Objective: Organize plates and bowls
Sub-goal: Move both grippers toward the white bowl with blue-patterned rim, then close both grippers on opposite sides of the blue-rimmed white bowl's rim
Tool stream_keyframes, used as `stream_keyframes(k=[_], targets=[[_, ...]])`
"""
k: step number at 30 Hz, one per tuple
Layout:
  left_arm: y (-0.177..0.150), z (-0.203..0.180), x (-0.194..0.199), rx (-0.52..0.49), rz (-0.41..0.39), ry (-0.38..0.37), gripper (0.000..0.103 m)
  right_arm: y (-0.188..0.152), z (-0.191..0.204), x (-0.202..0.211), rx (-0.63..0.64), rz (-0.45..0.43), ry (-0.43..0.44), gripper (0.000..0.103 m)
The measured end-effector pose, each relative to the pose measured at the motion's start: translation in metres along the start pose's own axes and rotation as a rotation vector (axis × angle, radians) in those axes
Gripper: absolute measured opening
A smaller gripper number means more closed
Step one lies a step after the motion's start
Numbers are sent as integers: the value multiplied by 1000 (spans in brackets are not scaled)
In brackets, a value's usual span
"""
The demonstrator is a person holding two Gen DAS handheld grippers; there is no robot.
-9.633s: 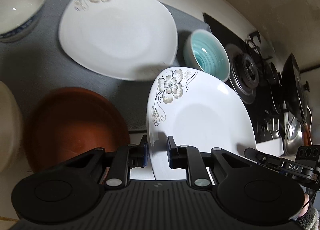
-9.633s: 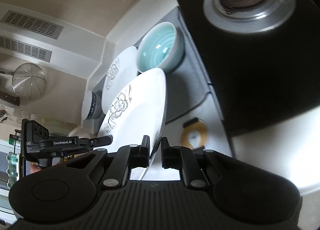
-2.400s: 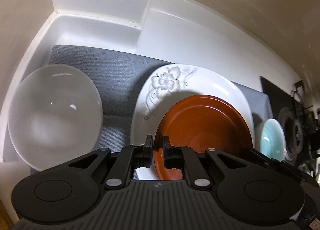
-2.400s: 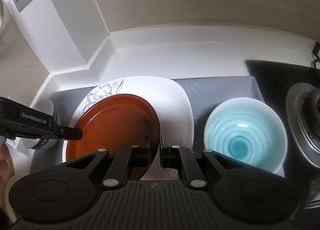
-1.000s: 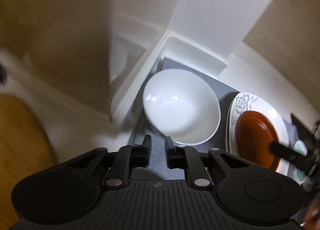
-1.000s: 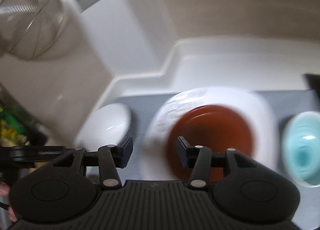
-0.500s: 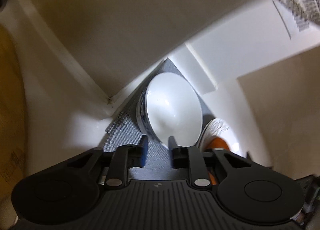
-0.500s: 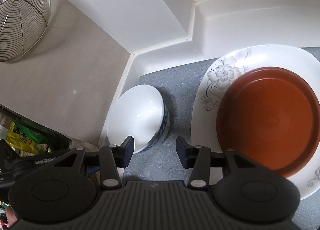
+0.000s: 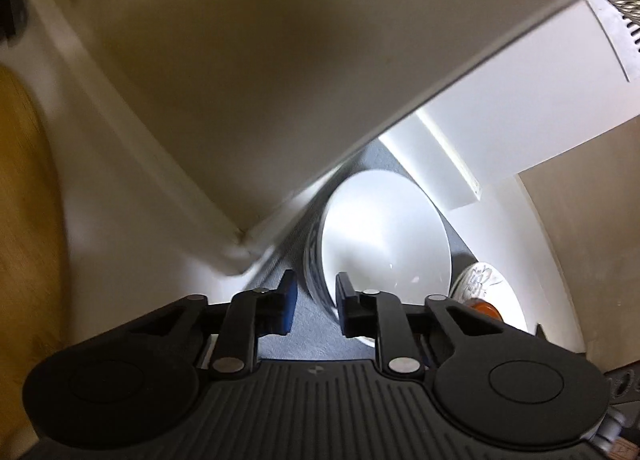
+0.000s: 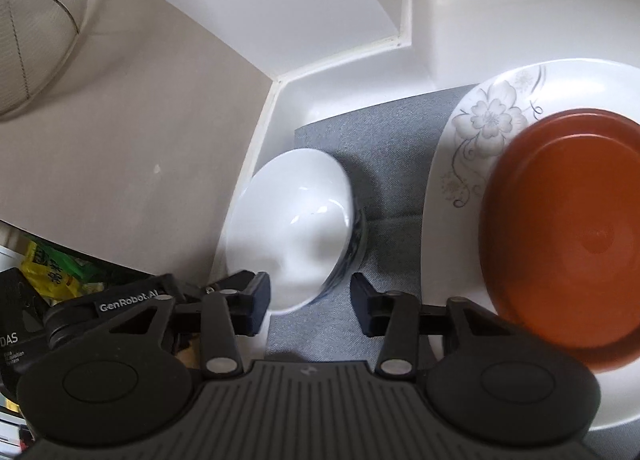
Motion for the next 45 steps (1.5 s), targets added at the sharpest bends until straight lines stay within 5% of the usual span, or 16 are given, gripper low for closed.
stream_keyframes(k=[2,4,9,17,31,38,45], targets=[[0,-3,1,-24,-8,3,14,1,-3,-5,-10,8,-17,44],[0,-5,2,-37,-7,17,14,1,-4,-10,-7,15,-29,26],[-4,-13,1,-85,15,62,14,-2,-5,-8,-8,40,-31,22],[-36,-16,2,-136,118,66,16,-33,-3,15,65,133,-63,22],[-14,-28,-16,-184,81,105,14,-11,-18,15,-15,38,-48,26],[-28,-33,8,-258,49,150,13,-37,-8,18,-13,100,4,31],[-16,-22,-10,-207,113,124,13,-30,-12,19,-33,67,1,34]])
Point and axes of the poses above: each gripper's, at about its wrist camera, not at the fingertips, and x roughly against the way its jaws point, z to its left, y to its top, the point moved 8 cm from there along -x, roughly the way its jaws point, and after that the axes turned 4 degrees about z, right-handed, at the moved point
